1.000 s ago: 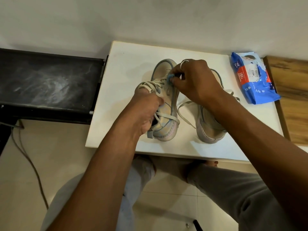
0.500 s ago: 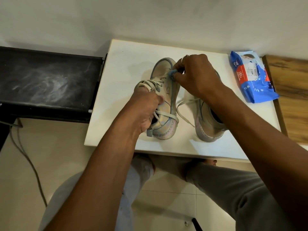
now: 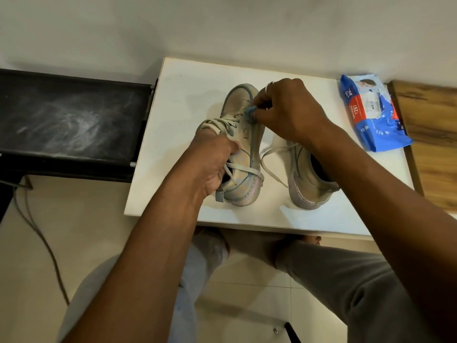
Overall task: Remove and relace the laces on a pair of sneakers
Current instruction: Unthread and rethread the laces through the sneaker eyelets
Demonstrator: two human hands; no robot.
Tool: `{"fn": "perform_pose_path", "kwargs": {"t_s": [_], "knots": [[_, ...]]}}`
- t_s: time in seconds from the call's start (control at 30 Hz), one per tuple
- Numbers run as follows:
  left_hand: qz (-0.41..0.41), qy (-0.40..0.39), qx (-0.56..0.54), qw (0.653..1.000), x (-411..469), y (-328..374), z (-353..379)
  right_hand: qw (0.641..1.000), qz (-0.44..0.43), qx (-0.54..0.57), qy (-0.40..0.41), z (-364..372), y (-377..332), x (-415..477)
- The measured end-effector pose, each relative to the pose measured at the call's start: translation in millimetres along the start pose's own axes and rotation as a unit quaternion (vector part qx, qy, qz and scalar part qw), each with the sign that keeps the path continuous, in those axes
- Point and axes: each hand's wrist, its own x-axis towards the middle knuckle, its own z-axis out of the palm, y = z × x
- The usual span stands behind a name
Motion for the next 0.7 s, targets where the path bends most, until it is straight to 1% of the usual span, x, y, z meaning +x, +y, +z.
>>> {"fn": "perform_pose_path", "kwargs": {"t_s": [0.07, 0.1, 0.13, 0.2, 0.27, 0.3, 0.43, 0.47, 0.6, 0.63, 0.7], "knots": [[-0.005, 0.0, -0.008, 1.0, 0.9, 0.3, -0.8, 0.997, -0.008, 0.037, -0.064, -5.5, -0.7, -3.9], [-0.006, -0.001, -0.009, 1.0, 1.7, 0.0, -0.3, 0.997, -0.01, 0.044, -0.068, -5.7, -0.4, -5.2], [-0.007, 0.0, -0.007, 1.0, 2.0, -0.4, 0.6, 0.998, -0.009, 0.042, -0.048, -3.5, 0.3, -4.9], [-0.006, 0.0, 0.002, 1.0, 2.1, -1.2, 2.4, 0.999, 0.0, 0.032, 0.022, 3.2, 1.1, -1.5], [-0.008, 0.0, 0.002, 1.0, 1.6, -1.4, 2.6, 0.998, 0.013, 0.023, 0.059, 7.3, -2.6, 0.6], [-0.009, 0.002, -0.001, 1.0, 1.2, -1.1, 1.8, 0.998, 0.012, 0.02, 0.054, 6.5, -5.3, 0.5], [-0.014, -0.006, -0.03, 0.999, -0.3, 0.9, -2.1, 0.997, -0.026, 0.049, -0.057, -6.9, -13.6, -6.1], [-0.015, -0.007, -0.03, 0.999, 0.0, 1.0, -2.2, 0.996, -0.026, 0.052, -0.063, -7.7, -13.5, -6.8], [-0.019, -0.01, -0.024, 0.999, 1.1, 0.0, 0.5, 0.999, -0.013, 0.02, 0.027, 1.1, -9.2, -3.7], [-0.017, -0.008, -0.024, 1.0, 1.3, -0.4, 0.1, 0.999, -0.016, 0.012, 0.027, 2.3, -10.0, -3.9], [-0.012, -0.007, -0.028, 0.999, 2.0, -0.6, -2.4, 0.999, -0.038, 0.018, -0.02, -0.7, -12.5, -6.4]]}}
